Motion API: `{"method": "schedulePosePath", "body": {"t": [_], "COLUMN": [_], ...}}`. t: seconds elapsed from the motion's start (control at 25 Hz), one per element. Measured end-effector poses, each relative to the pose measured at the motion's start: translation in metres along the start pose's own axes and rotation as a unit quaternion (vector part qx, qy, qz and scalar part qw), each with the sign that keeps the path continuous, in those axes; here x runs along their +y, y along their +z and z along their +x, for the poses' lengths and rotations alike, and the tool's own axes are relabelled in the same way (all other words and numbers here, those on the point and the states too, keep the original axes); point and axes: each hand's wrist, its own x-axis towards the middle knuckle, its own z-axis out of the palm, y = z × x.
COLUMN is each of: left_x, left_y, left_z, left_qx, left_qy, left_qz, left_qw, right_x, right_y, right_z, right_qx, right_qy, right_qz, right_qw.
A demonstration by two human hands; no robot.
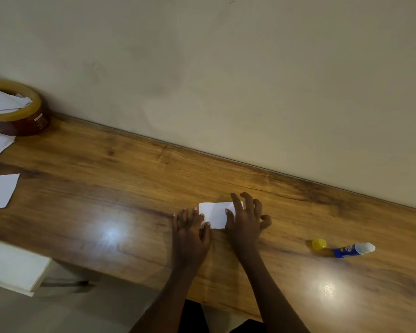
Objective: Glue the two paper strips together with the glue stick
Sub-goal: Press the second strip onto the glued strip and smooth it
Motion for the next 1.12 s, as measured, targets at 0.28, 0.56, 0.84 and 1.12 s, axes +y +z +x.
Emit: {"method": "schedulePosePath", "body": {"t": [0.28, 0.56, 0.84, 1.12], "left_x": [0.000, 0.004, 0.002, 0.000], "left_y": [0.000, 0.000, 0.000, -0.004], "left_z": [0.002, 0.000, 0.000, 0.000], "left_qx": [0.009, 0.031, 0.009, -0.023], "left_qy": [0.016, 0.024, 0.008, 0.004], "left_qz": [0.023, 0.033, 0.011, -0.027], "left_qw": [1.000, 0.999, 1.000, 0.999], "right_x": [0.005, 0.028, 0.011, -0.015], "right_y": [0.011, -0.008, -0.022, 0.002], "right_z": [-0.016, -0.024, -0.061, -0.059], "right_qx": [-0.049, -0.047, -0.020, -0.084], "right_qy": [0.076, 0.042, 0.018, -0.043], "right_qz": [0.055, -0.010, -0.020, 0.087], "right_qw": [0.994, 0.998, 0.999, 0.992]}}
